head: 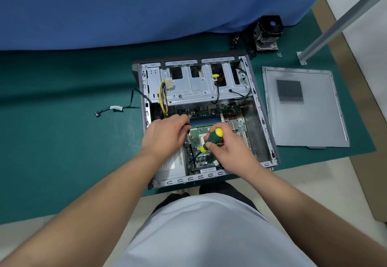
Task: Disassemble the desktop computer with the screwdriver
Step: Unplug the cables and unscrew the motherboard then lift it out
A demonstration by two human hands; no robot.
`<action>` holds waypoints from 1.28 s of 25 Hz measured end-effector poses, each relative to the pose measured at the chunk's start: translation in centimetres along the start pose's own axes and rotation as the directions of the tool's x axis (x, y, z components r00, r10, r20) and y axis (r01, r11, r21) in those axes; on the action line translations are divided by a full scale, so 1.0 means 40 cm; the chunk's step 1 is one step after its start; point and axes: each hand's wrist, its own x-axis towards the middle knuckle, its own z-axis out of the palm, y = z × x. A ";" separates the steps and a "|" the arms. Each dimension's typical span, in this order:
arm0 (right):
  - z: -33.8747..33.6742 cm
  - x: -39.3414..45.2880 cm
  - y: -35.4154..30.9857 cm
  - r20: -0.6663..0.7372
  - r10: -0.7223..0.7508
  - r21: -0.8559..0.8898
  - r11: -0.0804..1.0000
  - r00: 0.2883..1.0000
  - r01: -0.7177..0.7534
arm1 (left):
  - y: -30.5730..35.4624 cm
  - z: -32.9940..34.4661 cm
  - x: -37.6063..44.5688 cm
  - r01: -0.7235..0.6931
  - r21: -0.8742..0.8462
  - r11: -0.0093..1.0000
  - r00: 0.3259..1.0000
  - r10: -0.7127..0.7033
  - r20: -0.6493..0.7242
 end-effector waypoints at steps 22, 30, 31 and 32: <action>0.021 -0.025 0.031 0.060 -0.067 -0.074 0.995 0.996 0.071 | -0.005 0.016 0.001 -0.024 0.083 0.996 0.999 0.027 -0.038; 0.015 -0.014 -0.018 0.228 -0.168 -0.156 0.966 0.959 0.206 | -0.004 0.019 0.002 -0.008 0.076 0.997 1.000 0.010 -0.020; 0.013 -0.013 -0.021 0.226 -0.168 -0.150 0.967 0.960 0.204 | -0.004 0.019 0.002 -0.005 0.070 0.998 1.000 0.005 -0.013; 0.012 -0.014 -0.024 0.223 -0.166 -0.151 0.968 0.961 0.202 | -0.004 0.019 0.003 -0.002 0.064 0.998 1.000 0.003 -0.009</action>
